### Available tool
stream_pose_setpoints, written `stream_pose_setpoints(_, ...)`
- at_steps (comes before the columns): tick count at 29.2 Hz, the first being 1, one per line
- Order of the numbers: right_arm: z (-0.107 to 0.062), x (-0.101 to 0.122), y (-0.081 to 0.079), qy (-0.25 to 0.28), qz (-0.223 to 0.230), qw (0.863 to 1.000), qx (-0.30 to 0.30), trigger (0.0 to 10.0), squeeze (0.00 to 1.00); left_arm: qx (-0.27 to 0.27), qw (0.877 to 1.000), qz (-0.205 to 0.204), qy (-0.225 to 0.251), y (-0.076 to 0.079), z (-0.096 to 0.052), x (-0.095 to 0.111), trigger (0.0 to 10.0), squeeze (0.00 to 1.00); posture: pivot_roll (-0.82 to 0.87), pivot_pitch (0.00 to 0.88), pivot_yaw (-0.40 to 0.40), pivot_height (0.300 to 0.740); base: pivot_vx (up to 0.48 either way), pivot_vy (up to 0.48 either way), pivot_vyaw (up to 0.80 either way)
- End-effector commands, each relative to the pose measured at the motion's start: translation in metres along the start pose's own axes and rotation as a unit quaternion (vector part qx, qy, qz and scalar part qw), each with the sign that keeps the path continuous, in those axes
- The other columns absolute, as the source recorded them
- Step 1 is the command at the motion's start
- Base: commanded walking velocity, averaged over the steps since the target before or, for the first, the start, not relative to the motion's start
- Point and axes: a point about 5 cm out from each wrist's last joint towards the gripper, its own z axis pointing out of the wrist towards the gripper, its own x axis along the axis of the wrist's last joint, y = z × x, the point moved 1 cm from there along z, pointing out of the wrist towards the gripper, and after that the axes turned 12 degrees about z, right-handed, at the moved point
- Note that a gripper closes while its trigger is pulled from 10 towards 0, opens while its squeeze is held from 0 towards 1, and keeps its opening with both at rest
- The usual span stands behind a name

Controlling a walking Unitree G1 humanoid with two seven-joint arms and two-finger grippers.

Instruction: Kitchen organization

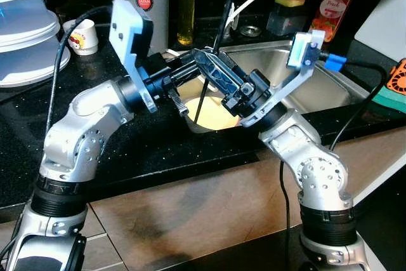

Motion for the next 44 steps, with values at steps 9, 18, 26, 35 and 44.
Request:
stream_pose_setpoints(9,-0.001,0.005,0.007,0.013,-0.015,1.0,-0.024,10.0,0.0,-0.025,0.999,0.015,-0.02,0.009,0.001,-0.005,10.0,0.0,0.0,0.0,-0.029,0.74,0.0,0.0,0.0)
stream_pose_setpoints(18,-0.006,0.011,0.02,0.025,-0.024,0.997,-0.064,0.0,0.0,0.014,0.999,0.038,-0.03,-0.005,-0.003,-0.003,10.0,0.0,0.0,0.0,-0.029,0.74,0.0,0.0,0.0)
stream_pose_setpoints(26,-0.009,0.014,0.022,0.04,-0.018,0.997,-0.066,0.0,0.0,0.017,0.999,0.039,-0.026,-0.004,0.002,-0.003,10.0,0.0,0.0,0.0,-0.028,0.74,0.0,0.0,0.0)
stream_pose_setpoints(35,-0.003,0.054,0.052,0.103,-0.195,0.959,-0.179,10.0,0.0,0.213,0.976,0.029,-0.036,-0.047,-0.002,-0.01,10.0,0.0,0.01,0.0,-0.023,0.74,0.0,0.0,0.0)
stream_pose_setpoints(44,0.026,0.11,0.083,0.123,-0.475,0.822,-0.29,10.0,0.0,0.336,0.941,0.014,-0.024,-0.076,-0.031,-0.007,10.0,0.0,0.08,0.0,-0.052,0.74,0.0,0.0,0.0)
